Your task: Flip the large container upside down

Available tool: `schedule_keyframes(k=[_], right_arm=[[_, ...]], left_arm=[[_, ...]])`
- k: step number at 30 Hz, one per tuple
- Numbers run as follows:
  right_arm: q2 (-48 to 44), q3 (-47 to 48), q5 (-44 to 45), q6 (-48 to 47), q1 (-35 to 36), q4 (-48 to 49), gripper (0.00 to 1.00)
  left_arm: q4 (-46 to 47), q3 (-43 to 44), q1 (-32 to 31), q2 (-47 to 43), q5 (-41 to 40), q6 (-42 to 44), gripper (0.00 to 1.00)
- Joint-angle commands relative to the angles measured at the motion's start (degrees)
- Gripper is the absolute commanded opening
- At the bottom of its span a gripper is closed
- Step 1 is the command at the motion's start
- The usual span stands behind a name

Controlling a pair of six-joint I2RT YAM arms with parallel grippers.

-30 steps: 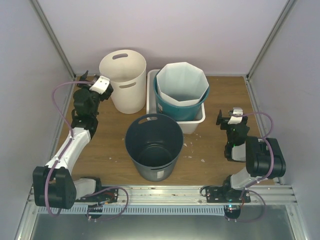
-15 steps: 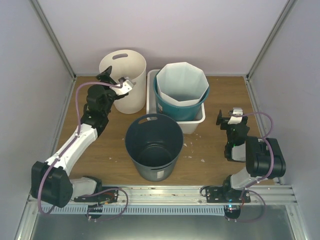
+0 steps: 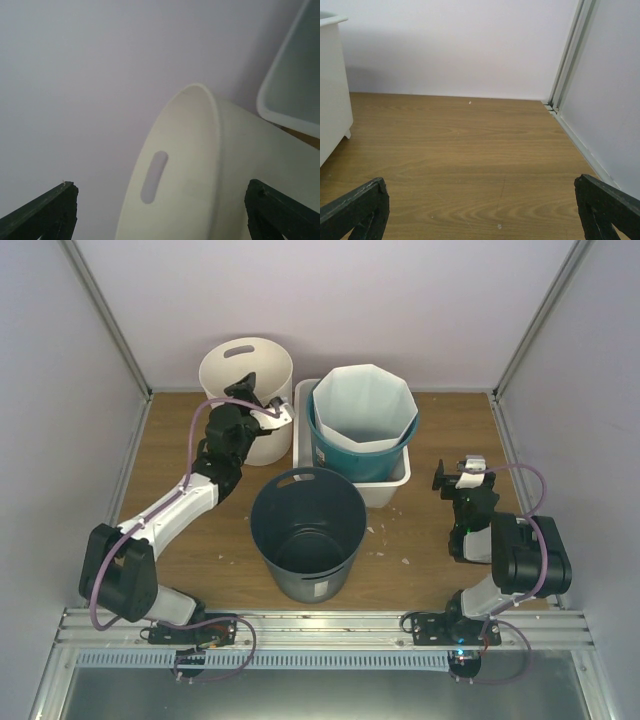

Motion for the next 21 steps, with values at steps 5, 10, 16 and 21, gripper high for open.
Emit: schedule_keyframes(k=[5, 10, 16, 21], right_arm=[[0.7, 0.6, 0.2, -0.5, 0.3, 2.6, 1.0], [0.7, 0.6, 0.2, -0.5, 0.3, 2.6, 1.0], [0.8, 0.6, 0.2, -0.5, 0.3, 2.6, 1.0], [0.7, 0.6, 0.2, -0.5, 0.3, 2.6, 1.0]], left_arm=[[-3.1, -0.6, -1.8, -1.9, -2.6, 6.2, 0.9], [5.2, -2.6, -1.4, -1.4, -5.7, 9.0, 0.89], [6.2, -1.0, -1.0, 1.8, -8.3, 9.8, 0.85], [11.7, -3.5, -0.9, 2.9, -8.8, 13.3, 0.82]])
